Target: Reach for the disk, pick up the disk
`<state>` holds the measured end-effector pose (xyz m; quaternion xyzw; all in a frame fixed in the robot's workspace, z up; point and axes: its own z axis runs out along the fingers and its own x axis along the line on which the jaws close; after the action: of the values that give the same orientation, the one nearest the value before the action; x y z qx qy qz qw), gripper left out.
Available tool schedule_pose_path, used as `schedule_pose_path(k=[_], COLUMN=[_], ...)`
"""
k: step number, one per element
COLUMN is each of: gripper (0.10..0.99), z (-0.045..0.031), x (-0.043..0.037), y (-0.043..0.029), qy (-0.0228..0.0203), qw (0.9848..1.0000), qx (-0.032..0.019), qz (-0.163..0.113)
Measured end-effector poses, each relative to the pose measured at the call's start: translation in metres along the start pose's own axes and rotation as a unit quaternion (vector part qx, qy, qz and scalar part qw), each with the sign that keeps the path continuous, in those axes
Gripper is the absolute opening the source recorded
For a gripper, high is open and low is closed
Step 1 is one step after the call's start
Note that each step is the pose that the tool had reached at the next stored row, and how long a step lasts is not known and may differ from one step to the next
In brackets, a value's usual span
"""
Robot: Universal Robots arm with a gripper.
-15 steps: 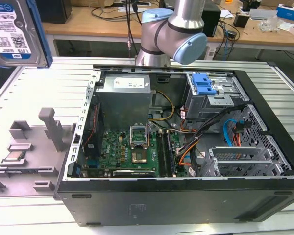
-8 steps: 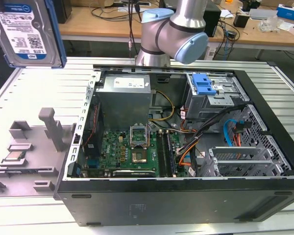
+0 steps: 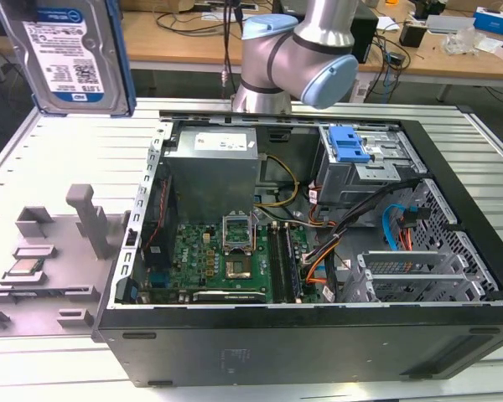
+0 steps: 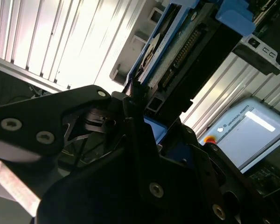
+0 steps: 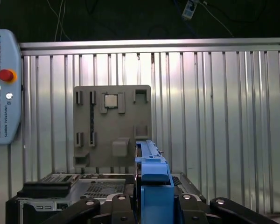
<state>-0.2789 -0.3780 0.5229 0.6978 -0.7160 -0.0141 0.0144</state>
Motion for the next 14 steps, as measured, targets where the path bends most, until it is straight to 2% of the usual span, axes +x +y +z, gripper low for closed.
schedule_pose_path(k=[2,3,11,14], gripper=[0.369,0.369,0.369,0.369], z=[-0.0003,-0.0006,-0.0020,-0.0026], x=[-0.0003,-0.0005,-0.0016,-0.0020], y=[-0.0082,-0.0155,-0.0485,-0.0644], qy=[0.0000,0.0000,0.0000,0.0000], qw=[1.0000,1.0000,1.0000,1.0000], qx=[0.0000,-0.0001,-0.0003,-0.0004], qz=[0.000,0.000,0.000,0.000])
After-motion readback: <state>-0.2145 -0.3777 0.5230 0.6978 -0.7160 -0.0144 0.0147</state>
